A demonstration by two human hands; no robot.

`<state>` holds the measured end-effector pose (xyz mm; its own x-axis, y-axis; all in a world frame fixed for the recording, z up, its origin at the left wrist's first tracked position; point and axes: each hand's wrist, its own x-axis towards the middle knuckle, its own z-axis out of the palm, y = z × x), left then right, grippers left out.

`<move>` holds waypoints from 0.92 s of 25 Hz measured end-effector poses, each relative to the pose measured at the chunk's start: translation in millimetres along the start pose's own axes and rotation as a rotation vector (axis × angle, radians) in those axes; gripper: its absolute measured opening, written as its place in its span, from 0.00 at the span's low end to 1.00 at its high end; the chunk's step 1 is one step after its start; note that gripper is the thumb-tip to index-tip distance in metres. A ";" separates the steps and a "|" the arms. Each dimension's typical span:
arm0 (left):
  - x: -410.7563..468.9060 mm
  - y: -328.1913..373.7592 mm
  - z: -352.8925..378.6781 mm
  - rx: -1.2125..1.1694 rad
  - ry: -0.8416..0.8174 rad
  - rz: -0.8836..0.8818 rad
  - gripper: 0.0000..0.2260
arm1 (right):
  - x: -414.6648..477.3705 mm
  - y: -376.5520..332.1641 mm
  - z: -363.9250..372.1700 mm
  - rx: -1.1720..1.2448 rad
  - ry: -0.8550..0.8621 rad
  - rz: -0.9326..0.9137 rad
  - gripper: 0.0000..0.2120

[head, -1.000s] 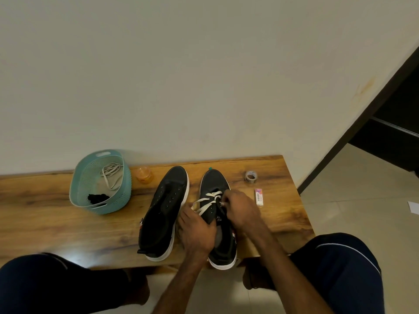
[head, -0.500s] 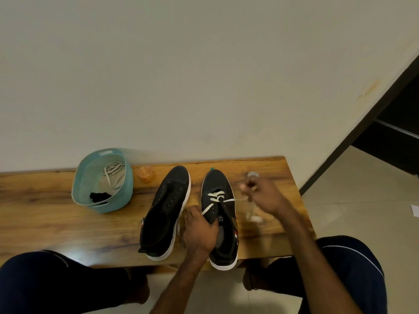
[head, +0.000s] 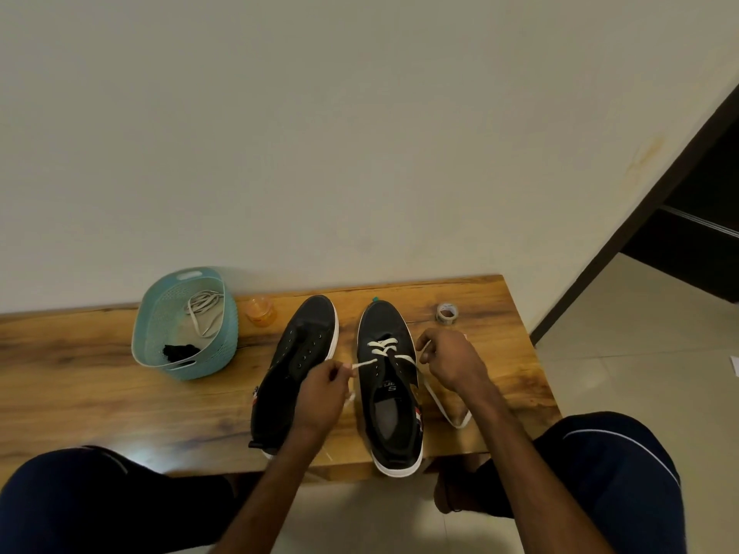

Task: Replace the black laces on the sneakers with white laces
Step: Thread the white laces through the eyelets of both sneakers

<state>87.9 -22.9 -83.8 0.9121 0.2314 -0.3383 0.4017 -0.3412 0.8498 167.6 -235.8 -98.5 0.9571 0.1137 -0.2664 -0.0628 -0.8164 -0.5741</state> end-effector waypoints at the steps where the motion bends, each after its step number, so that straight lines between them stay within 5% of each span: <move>1: 0.7 8.6 -5.0 -0.098 -0.017 -0.016 0.11 | -0.5 -0.7 0.0 0.020 0.013 -0.005 0.13; 5: -2.9 45.0 -22.3 -0.347 -0.088 -0.023 0.13 | -5.0 -9.5 -4.0 0.091 0.089 -0.048 0.08; 7: -5.0 59.9 -26.7 -0.489 -0.132 -0.053 0.13 | -14.1 -32.1 -14.1 0.388 0.110 -0.089 0.08; 10: -0.1 76.9 -30.2 -0.794 -0.208 -0.103 0.12 | -44.7 -80.8 -18.4 0.840 -0.109 -0.142 0.14; 14: 12.9 89.9 -40.1 -1.082 -0.196 -0.146 0.11 | -74.3 -106.6 3.2 0.863 -0.461 -0.268 0.12; 23: 21.8 41.1 -73.7 -0.895 0.018 -0.285 0.09 | -27.6 -37.6 -42.2 0.744 -0.086 -0.153 0.11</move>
<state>118.4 35.3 -26.4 0.7843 0.2154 -0.5818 0.3911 0.5564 0.7331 155.5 -232.2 -36.9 0.9469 0.2640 -0.1837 -0.1341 -0.1951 -0.9716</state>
